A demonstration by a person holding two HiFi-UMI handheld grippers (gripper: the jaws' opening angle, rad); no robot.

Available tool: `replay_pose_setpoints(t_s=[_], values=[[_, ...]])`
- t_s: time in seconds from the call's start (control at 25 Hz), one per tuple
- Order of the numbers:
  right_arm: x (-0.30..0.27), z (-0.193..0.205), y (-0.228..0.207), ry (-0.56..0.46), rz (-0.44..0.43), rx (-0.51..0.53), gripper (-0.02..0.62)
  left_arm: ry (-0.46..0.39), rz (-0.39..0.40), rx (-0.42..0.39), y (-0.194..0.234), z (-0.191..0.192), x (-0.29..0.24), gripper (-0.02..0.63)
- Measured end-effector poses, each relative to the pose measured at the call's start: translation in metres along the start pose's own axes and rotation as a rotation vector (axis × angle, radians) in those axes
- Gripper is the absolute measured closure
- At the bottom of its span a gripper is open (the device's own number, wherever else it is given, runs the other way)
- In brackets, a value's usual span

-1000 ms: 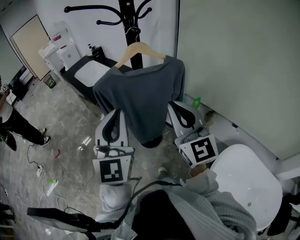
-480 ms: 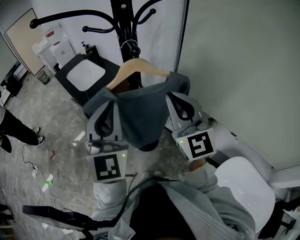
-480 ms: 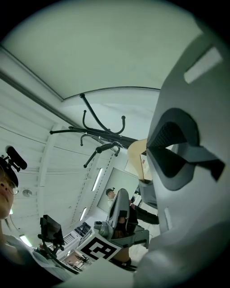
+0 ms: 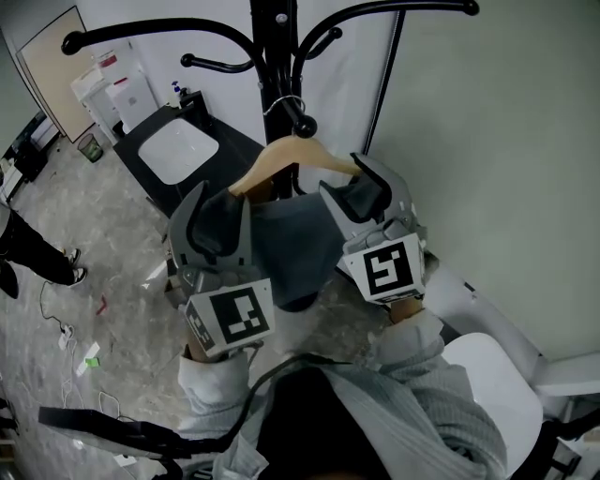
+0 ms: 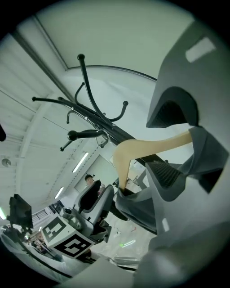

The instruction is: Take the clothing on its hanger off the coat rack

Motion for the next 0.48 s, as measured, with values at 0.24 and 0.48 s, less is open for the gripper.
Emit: replay_pose_setpoints(t_s=[0.24, 0.48], values=[[-0.031, 0.016, -0.008, 0.097, -0.034, 0.094, 0.373, 0.073, 0.068, -0.168, -0.030, 0.014, -0.033, 0.393], [-0.044, 0.018, -0.006, 0.101, 0.028, 0.179, 0.441, 0.042, 0.065, -0.212, -0.048, 0.014, -0.049, 0.394]])
Point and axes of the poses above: the fingertips, and each gripper's own axes: x backward along the fingers, y to its left, z out of its underside, the point moved 7 cm from there along x, backward along the fingers, and after that the axes turned 12 degrees about -z, right-handed, at the moved point
